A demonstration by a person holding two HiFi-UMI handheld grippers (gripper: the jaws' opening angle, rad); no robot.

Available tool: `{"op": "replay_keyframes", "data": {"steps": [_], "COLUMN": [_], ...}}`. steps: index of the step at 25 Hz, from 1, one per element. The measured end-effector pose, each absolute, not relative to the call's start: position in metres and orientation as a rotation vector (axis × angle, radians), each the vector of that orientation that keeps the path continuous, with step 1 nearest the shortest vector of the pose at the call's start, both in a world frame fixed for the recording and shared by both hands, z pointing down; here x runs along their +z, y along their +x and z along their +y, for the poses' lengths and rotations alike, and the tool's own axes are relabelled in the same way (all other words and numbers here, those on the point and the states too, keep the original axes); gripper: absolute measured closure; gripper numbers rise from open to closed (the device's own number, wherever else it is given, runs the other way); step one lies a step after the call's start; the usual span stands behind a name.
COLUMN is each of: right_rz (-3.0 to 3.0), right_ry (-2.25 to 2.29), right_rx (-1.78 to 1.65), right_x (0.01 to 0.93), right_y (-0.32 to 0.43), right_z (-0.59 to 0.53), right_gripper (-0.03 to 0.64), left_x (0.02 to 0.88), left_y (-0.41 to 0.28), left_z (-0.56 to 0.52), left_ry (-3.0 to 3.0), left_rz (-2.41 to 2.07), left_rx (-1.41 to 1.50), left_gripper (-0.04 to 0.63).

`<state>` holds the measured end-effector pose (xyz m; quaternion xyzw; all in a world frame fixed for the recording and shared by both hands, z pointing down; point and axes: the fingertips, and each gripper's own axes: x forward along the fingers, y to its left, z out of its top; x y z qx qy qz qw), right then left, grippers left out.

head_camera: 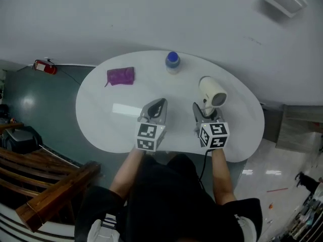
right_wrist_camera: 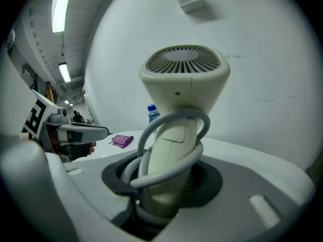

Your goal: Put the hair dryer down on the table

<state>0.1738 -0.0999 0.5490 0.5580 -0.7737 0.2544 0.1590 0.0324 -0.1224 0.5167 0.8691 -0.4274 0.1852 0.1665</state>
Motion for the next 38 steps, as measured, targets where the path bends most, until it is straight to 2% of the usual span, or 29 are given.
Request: {"op": "replay_keyframes", "data": {"steps": [18,38], "right_rz": [-2.13,-2.005], "right_ry": [1.444,1.382], "right_rx": [0.786,0.915], "right_x": [0.639,0.691], "right_y": [0.169,0.171], "right_z": [-0.165,-0.197], "right_gripper": [0.423,0.423], "left_x": [0.572,0.588], "left_y": [0.037,0.035], "left_z": [-0.148,-0.152], "left_ry": [2.366,2.309], "left_rz": [-1.234,-1.245], "left_rx": [0.585,0.604], "left_gripper": [0.589,0.589]}}
